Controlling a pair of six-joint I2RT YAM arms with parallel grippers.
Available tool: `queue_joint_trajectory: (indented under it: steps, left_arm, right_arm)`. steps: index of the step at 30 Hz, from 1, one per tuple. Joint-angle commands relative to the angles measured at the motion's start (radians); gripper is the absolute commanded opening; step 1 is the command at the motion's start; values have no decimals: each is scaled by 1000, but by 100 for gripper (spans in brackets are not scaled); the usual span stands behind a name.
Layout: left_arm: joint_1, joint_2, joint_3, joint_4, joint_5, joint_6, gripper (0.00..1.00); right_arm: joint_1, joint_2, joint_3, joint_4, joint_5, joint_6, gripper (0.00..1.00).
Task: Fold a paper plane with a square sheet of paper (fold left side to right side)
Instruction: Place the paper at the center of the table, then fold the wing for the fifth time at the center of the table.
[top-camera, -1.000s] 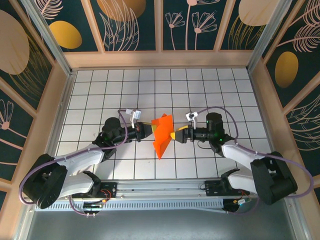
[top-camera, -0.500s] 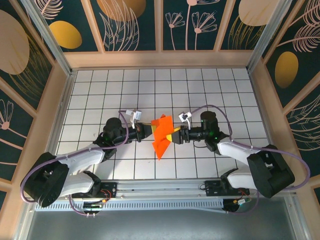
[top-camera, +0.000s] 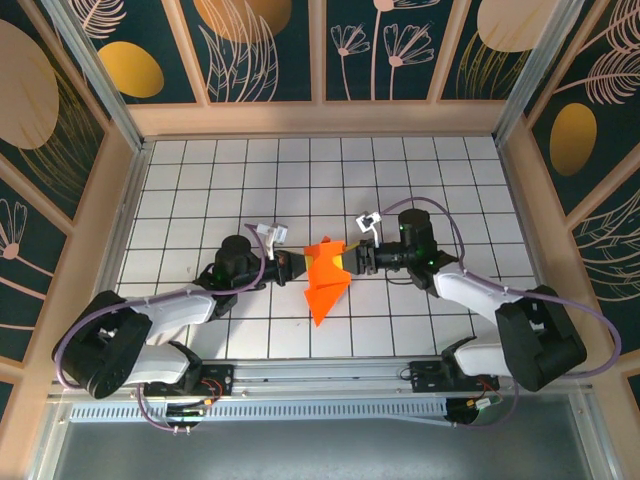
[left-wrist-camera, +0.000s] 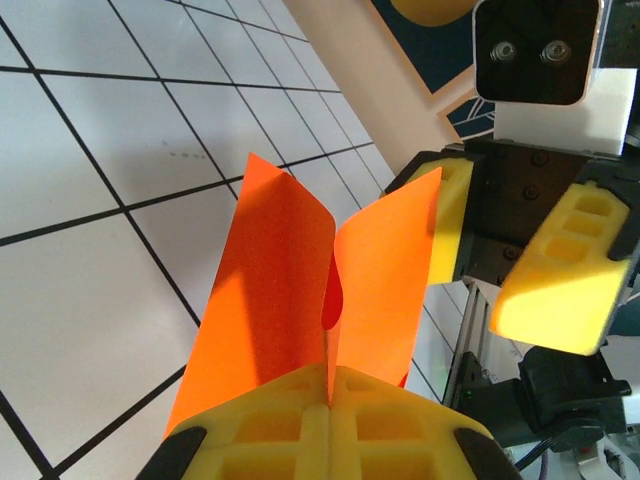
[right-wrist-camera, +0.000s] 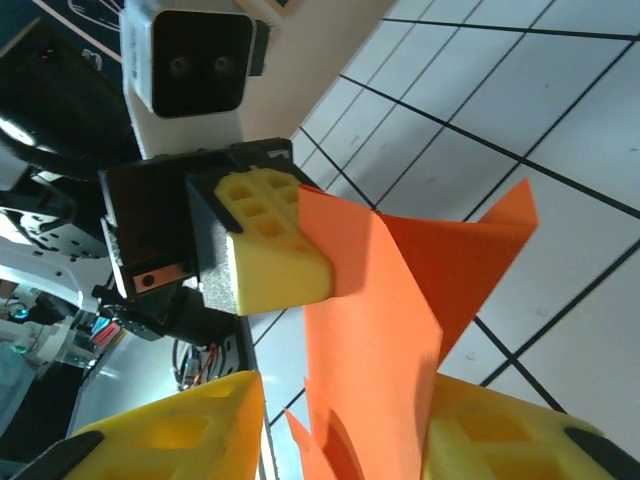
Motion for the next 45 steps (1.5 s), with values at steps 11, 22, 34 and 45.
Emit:
queue_joint_trajectory:
  steps: [11,22,34,45]
  left_arm:
    - [7,53,56,-173,-159,85,46]
    - [-107,-159,148,-532,-451,226,50]
    - [-514,-7,345,-813,-788,281,48]
    - [-675,324,631,-1063,-1089,322,51]
  right_arm:
    - [-12,153,57,-72,164,48,0]
    - [-65,211,96,-183,250,251,0]
    - [-71,243,192,-365,299,333,0]
    - [-70,270,207,-370,299,351,0]
